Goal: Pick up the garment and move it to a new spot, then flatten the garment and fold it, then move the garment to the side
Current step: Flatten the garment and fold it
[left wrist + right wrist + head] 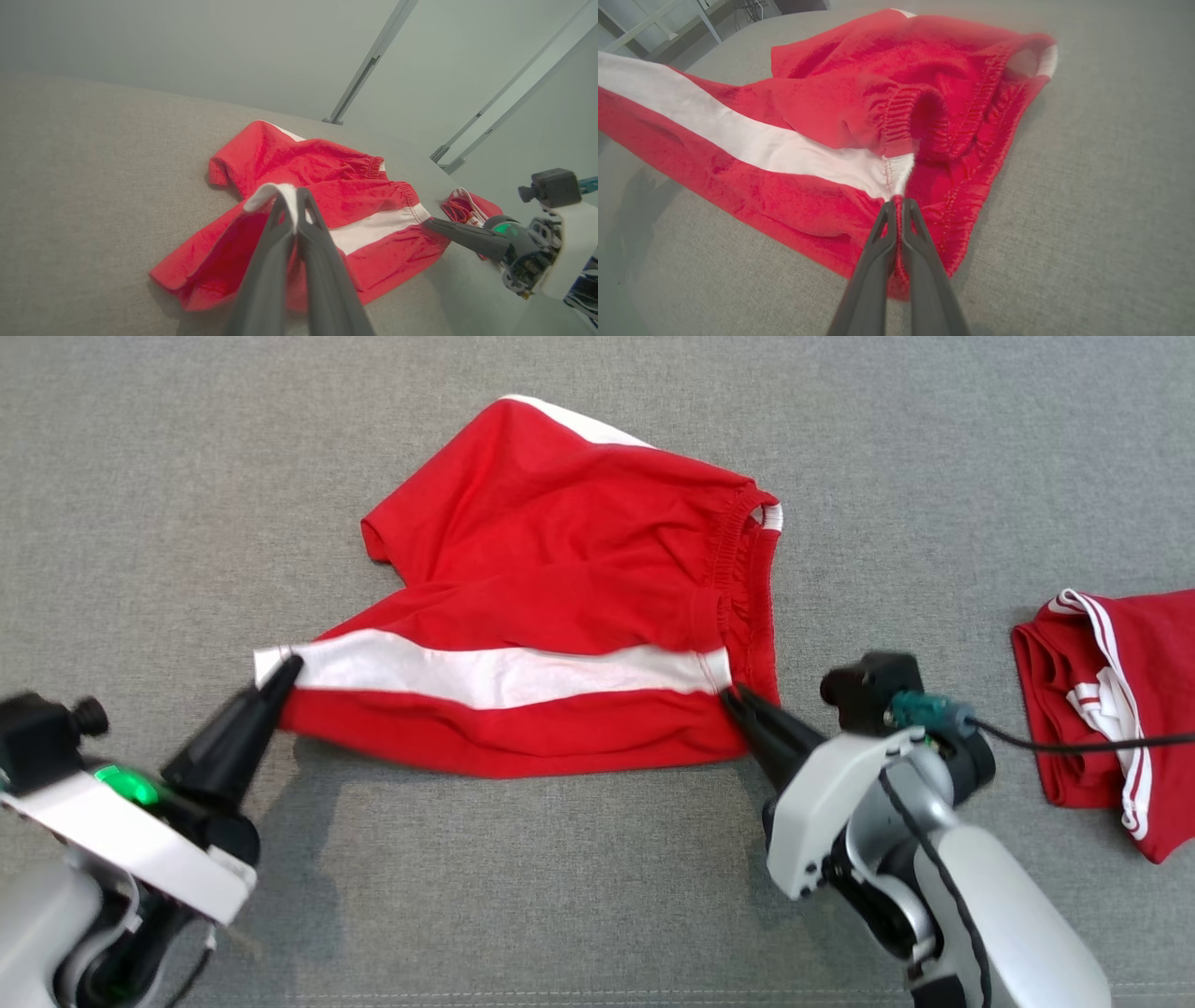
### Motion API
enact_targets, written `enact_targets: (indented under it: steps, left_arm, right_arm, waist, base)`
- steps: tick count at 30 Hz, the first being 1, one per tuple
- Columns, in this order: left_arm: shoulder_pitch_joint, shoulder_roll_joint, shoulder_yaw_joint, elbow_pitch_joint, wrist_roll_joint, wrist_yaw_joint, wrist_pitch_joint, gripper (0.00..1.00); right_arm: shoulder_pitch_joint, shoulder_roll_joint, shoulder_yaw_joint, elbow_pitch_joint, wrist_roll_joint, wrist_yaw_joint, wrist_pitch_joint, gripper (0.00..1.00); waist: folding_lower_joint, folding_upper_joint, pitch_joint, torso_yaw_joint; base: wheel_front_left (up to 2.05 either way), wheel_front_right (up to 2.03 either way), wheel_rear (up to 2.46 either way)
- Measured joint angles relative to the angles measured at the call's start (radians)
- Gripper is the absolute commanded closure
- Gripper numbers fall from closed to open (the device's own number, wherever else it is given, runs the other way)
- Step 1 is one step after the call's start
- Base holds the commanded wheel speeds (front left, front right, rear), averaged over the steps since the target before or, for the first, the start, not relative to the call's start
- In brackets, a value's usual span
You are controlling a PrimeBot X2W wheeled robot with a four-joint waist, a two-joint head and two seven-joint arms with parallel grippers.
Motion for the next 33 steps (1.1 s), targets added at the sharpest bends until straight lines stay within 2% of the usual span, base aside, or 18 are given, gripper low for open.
enact_targets:
  steps: [7, 8, 9, 10, 11, 20, 33]
  left_arm:
    - [0.126, -0.067, 0.035, 0.011, 0.076, 0.0, 0.0, 1.0]
    - [0.138, -0.073, 0.04, 0.012, 0.085, 0.0, 0.0, 1.0]
    - [0.148, -0.079, 0.042, 0.014, 0.093, 0.0, 0.0, 1.0]
    - [0.157, -0.082, 0.045, 0.015, 0.1, 0.0, 0.0, 1.0]
    - [0.165, -0.085, 0.048, 0.016, 0.106, 0.0, 0.0, 1.0]
    - [0.186, -0.131, 0.102, 0.018, 0.116, 0.0, 0.0, 1.0]
    - [0.204, -0.139, 0.11, 0.007, 0.123, 0.0, 0.0, 1.0]
  right_arm:
    - [0.129, 0.001, -0.026, -0.036, 0.016, 0.0, 0.038, 1.0]
    - [0.143, 0.002, -0.029, -0.038, 0.021, 0.0, 0.038, 0.81]
    - [0.159, 0.002, -0.031, -0.04, 0.025, 0.0, 0.038, 0.58]
    - [0.174, 0.002, -0.033, -0.046, 0.03, 0.0, 0.038, 0.05]
    - [0.189, 0.002, -0.036, -0.057, 0.036, 0.0, 0.037, 0.0]
    - [0.213, 0.002, -0.058, -0.139, 0.026, 0.0, 0.009, 0.0]
    - [0.202, 0.002, -0.067, -0.117, -0.003, 0.0, 0.036, 0.0]
  waist:
    - [0.0, 0.0, -0.025, 0.009]
    - [0.0, 0.0, -0.029, 0.009]
    - [0.0, 0.0, -0.032, 0.008]
    - [0.0, 0.0, -0.035, 0.006]
    - [0.0, 0.0, -0.038, 0.005]
    - [0.0, 0.0, -0.051, -0.004]
    - [0.0, 0.0, -0.029, 0.033]
  base:
    - [0.0, 0.0, 0.0]
    - [0.0, 0.0, 0.0]
    - [0.0, 0.0, 0.0]
    - [0.0, 0.0, 0.0]
    - [0.0, 0.0, 0.0]
    - [0.0, 0.0, 0.0]
    - [0.0, 0.0, 0.0]
